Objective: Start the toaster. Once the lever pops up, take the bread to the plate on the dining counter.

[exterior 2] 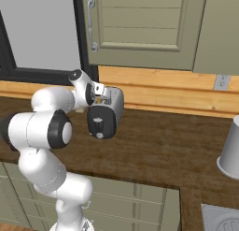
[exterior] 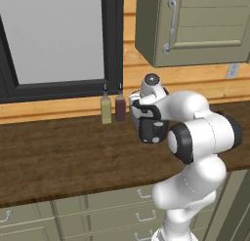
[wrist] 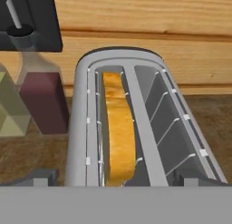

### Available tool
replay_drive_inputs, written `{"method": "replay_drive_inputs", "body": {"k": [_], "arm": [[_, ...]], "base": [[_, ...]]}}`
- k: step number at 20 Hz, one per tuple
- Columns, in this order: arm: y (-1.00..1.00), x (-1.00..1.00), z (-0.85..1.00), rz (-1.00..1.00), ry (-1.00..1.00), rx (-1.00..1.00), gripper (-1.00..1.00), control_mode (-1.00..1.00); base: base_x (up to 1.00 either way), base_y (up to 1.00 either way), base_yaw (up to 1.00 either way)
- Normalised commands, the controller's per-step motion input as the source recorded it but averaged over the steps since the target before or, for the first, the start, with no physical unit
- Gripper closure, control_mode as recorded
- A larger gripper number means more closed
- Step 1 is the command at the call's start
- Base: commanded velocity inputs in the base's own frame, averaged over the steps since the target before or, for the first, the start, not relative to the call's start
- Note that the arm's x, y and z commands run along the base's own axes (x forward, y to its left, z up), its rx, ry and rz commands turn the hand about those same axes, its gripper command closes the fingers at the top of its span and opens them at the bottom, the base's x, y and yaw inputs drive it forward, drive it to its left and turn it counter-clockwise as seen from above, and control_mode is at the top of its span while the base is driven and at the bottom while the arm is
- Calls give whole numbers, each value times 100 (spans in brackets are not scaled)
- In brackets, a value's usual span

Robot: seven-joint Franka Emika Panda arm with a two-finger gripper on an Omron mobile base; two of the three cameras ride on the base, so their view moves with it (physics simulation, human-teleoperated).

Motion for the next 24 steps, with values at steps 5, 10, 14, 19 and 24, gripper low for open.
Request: {"method": "replay_drive_inputs", "body": {"k": [5, 10, 14, 19, 24], "arm": [[0, 18, -9, 0, -2, 0, -100, -100], [0, 28, -5, 0, 0, 0, -100, -100], [0, 18, -10, 0, 0, 0, -100, -100], [0, 3, -11, 0, 0, 0, -100, -100], [0, 0, -3, 0, 0, 0, 100, -100]], "base": [[0, 0, 0], [0, 0, 0], [0, 0, 0], [0, 0, 0], [0, 0, 0]]}}
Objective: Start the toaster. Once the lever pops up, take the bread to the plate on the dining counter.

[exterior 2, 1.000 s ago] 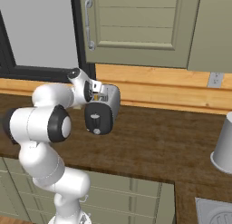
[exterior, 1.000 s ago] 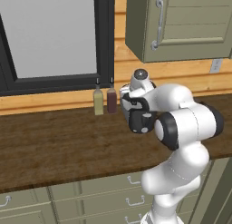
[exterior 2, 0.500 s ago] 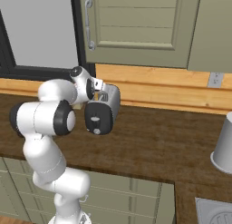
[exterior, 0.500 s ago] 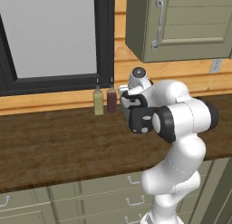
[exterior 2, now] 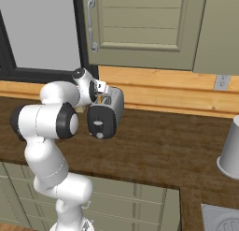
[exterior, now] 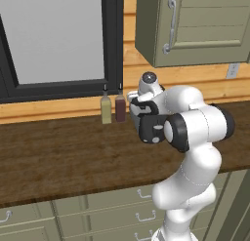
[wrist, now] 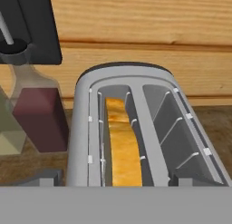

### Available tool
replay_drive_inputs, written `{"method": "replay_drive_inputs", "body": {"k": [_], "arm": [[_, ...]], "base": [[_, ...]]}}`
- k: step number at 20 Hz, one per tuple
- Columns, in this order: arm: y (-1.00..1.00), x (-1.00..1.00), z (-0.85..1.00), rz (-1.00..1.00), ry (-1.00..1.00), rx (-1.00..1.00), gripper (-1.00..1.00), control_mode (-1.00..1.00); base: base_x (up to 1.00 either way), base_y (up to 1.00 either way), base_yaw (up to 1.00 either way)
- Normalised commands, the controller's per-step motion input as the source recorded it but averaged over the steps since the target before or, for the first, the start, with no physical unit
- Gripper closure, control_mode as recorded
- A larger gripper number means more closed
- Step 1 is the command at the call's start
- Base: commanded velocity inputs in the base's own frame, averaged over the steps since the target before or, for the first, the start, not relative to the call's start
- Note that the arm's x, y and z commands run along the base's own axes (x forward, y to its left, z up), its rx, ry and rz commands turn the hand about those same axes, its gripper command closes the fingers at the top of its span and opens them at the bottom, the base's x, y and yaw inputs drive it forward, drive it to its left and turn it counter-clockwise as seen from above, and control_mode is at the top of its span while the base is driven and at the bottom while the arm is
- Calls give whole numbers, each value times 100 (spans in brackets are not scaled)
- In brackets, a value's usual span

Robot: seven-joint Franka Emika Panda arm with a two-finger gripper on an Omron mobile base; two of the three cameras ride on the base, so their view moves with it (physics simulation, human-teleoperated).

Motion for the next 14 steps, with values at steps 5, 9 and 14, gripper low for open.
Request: {"method": "replay_drive_inputs", "body": {"k": [5, 9, 14], "arm": [[-5, 0, -1, 0, 0, 0, 100, -100], [-4, -1, 0, 0, -4, 0, 100, -100], [0, -15, 0, 0, -7, 0, 100, -100]], "base": [[0, 0, 0], [0, 0, 0], [0, 0, 0]]}}
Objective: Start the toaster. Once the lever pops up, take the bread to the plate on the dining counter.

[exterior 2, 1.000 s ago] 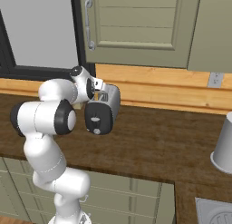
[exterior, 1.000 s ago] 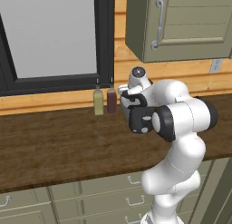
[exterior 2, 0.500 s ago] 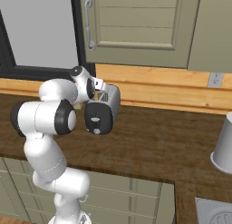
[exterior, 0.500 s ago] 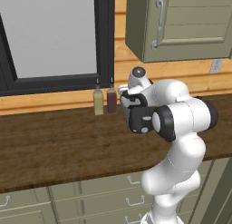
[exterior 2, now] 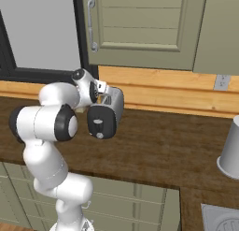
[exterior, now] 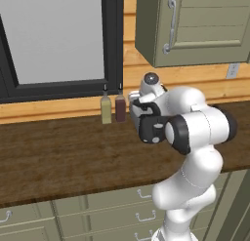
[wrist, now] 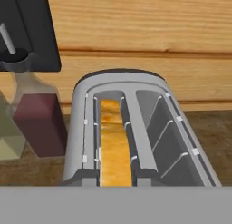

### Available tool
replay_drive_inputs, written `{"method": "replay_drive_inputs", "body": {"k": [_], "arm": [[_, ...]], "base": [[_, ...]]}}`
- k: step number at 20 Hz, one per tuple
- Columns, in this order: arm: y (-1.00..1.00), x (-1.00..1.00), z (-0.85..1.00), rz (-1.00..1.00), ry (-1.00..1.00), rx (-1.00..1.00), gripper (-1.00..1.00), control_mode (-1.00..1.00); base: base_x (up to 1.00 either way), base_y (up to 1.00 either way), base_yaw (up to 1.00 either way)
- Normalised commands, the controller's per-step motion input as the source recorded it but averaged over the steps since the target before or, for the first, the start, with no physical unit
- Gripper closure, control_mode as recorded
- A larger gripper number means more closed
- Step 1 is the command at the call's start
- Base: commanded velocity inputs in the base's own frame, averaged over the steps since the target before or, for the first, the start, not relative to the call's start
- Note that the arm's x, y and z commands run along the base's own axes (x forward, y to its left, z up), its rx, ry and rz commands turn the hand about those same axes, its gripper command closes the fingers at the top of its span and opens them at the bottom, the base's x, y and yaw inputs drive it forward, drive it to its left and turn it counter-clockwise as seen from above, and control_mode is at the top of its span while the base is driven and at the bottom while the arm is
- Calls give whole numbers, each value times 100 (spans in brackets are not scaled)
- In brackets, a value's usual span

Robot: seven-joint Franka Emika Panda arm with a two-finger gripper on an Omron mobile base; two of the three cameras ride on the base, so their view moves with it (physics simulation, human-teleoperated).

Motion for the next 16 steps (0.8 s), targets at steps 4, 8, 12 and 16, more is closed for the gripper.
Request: {"method": "replay_drive_inputs", "body": {"k": [4, 8, 12, 16], "arm": [[0, -42, 6, 0, -16, 0, 100, -100], [1, -65, 33, 0, -35, 0, 100, -100], [13, -8, 96, 0, -25, -1, 100, -100], [66, -35, 100, -3, -4, 0, 100, -100]], "base": [[0, 0, 0], [0, 0, 0], [0, 0, 0], [0, 0, 0]]}}
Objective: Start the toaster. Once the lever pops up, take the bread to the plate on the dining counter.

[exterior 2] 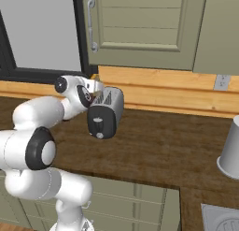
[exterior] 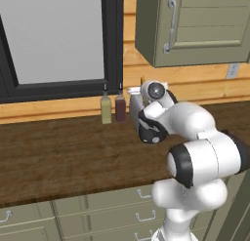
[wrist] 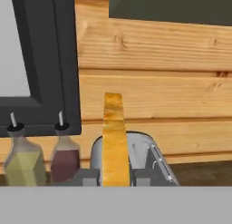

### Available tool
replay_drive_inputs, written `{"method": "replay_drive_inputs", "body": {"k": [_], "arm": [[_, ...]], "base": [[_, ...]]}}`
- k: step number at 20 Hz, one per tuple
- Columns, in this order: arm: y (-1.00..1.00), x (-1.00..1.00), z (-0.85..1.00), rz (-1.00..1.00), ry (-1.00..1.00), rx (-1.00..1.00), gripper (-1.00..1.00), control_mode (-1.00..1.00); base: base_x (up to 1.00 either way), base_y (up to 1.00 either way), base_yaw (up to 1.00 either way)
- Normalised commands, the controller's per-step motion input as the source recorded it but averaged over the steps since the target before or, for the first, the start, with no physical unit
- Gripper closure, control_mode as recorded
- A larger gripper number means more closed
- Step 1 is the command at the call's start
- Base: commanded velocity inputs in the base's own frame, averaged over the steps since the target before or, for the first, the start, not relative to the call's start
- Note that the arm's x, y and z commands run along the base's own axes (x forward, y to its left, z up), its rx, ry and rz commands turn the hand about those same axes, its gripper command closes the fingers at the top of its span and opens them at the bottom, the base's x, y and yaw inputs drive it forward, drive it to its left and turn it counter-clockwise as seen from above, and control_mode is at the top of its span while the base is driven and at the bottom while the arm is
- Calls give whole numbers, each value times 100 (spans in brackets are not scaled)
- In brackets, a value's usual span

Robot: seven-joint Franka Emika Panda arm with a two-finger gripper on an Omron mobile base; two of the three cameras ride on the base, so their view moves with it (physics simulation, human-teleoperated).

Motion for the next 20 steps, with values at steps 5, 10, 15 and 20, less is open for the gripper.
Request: {"method": "replay_drive_inputs", "body": {"k": [5, 10, 15, 20], "arm": [[70, -64, 93, 0, 0, 0, 100, -100], [-2, -99, 90, -1, 4, 0, 100, -100], [-28, -100, 92, -5, 20, 0, 100, -100], [-40, -100, 46, -1, 17, 0, 100, -100]], "base": [[0, 0, 0], [0, 0, 0], [0, 0, 0], [0, 0, 0]]}}
